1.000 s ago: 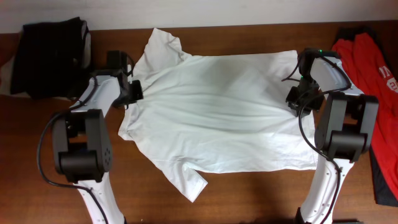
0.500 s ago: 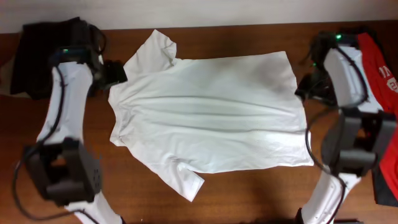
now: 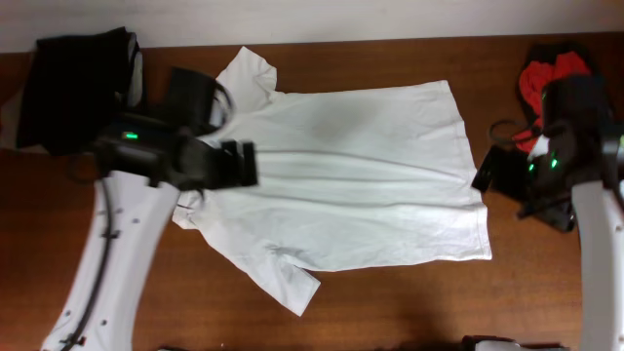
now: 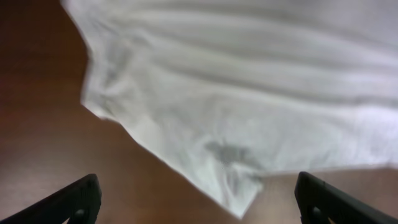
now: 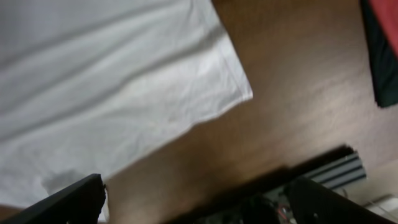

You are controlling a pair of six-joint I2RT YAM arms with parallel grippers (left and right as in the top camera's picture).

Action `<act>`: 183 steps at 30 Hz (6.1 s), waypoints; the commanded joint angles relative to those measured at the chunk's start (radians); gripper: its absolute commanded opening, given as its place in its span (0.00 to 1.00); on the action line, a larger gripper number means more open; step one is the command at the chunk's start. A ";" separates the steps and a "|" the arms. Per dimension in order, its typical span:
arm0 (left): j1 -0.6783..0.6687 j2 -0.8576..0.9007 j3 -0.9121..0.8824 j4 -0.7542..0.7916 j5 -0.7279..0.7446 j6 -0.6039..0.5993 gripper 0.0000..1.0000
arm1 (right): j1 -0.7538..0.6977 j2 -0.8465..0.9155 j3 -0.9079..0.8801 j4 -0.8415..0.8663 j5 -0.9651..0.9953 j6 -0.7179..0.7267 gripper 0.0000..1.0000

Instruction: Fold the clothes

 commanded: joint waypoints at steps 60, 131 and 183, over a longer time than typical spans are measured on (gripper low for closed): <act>-0.436 0.094 -0.916 0.528 0.052 -0.361 0.01 | -0.276 0.224 -0.893 0.800 -0.076 0.151 0.45; 0.050 0.042 -0.578 0.869 -0.173 -0.071 0.89 | -0.085 0.202 -0.652 1.274 -0.136 0.209 0.99; 0.124 0.449 -0.395 1.094 -0.150 0.069 0.01 | 0.112 0.307 -0.645 1.051 -0.193 0.143 0.73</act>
